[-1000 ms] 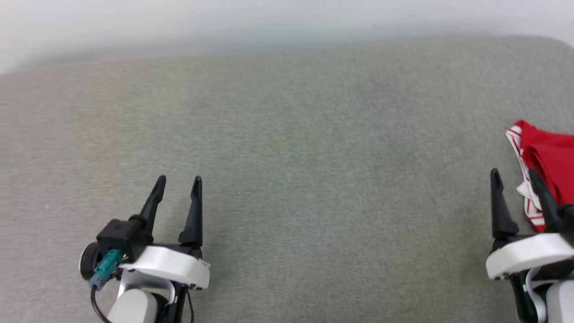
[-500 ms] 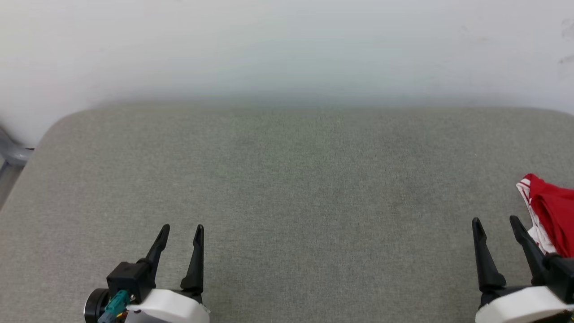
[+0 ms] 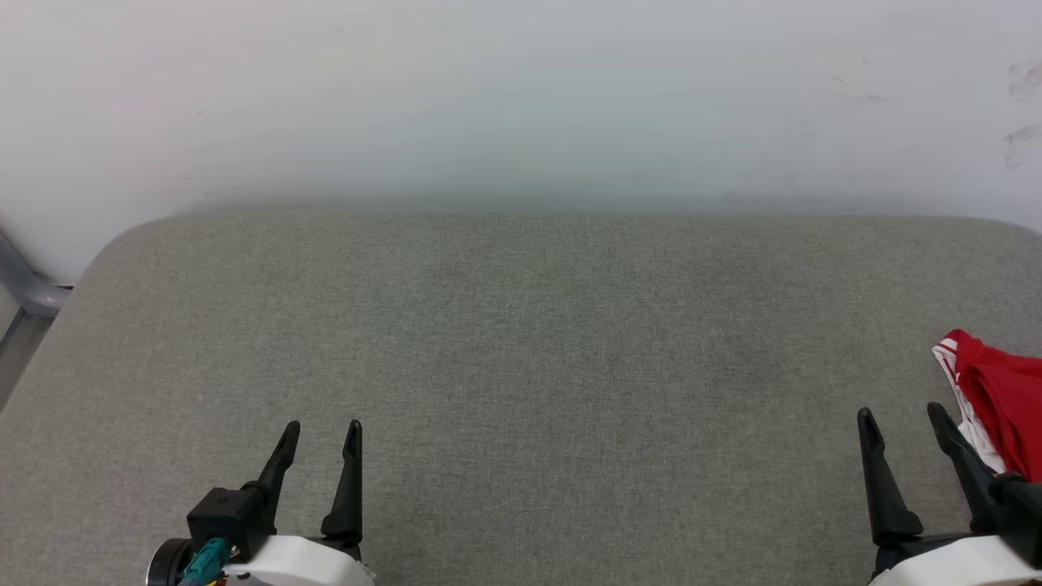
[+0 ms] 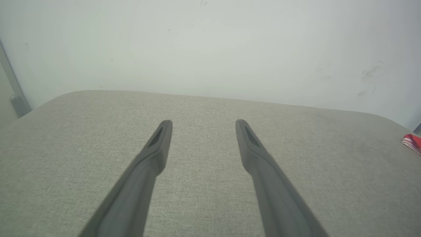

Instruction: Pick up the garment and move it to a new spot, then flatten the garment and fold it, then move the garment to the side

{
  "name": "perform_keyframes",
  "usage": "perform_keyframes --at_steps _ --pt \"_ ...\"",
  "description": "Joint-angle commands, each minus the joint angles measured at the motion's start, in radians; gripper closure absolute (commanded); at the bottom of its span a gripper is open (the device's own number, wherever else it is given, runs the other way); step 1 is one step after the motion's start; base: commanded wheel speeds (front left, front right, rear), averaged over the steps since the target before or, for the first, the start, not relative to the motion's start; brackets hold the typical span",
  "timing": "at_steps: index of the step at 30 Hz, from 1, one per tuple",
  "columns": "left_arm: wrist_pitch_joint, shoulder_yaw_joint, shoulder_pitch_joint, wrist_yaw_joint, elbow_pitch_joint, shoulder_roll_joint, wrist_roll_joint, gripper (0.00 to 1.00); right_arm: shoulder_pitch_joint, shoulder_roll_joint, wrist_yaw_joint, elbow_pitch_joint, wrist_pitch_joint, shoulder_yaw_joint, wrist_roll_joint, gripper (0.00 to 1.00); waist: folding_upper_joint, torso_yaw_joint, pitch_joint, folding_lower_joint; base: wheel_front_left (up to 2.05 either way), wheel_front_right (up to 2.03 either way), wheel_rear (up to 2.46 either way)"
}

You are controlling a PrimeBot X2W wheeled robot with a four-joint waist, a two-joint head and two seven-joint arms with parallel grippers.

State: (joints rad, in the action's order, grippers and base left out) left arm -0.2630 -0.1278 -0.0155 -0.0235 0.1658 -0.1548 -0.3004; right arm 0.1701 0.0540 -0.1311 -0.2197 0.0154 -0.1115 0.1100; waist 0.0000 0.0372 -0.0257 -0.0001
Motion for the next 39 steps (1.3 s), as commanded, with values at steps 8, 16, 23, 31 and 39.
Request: perform_keyframes --at_steps 8,16,23,31,39 --pt "0.001 0.005 0.003 -0.003 0.017 0.006 0.006 1.0 -0.001 -0.001 0.0 0.013 0.002 0.0 0.005 1.0 0.0 0.004 0.001 0.0001 0.0 0.0 0.0" --pt "0.041 0.031 0.014 -0.013 0.035 0.017 -0.122 1.0 -0.025 0.002 0.0 0.063 0.007 0.007 0.157 1.0 0.0 0.002 0.003 0.0001 0.0 0.0 0.0" --pt "0.073 0.051 0.024 -0.023 0.037 0.025 -0.24 1.0 -0.053 0.006 0.0 0.104 0.012 0.01 0.295 1.0 0.0 -0.001 0.005 0.0001 0.0 0.0 0.0" --pt "0.107 0.072 0.037 -0.032 0.041 0.034 -0.363 1.0 -0.08 0.009 0.0 0.145 0.018 0.014 0.437 1.0 0.0 -0.003 0.006 0.0001 0.0 0.0 0.0" --pt "0.139 0.092 0.048 -0.042 0.045 0.043 -0.476 1.0 -0.104 0.011 0.0 0.182 0.025 0.016 0.567 1.0 0.0 -0.006 0.008 0.0001 0.0 0.0 0.0"
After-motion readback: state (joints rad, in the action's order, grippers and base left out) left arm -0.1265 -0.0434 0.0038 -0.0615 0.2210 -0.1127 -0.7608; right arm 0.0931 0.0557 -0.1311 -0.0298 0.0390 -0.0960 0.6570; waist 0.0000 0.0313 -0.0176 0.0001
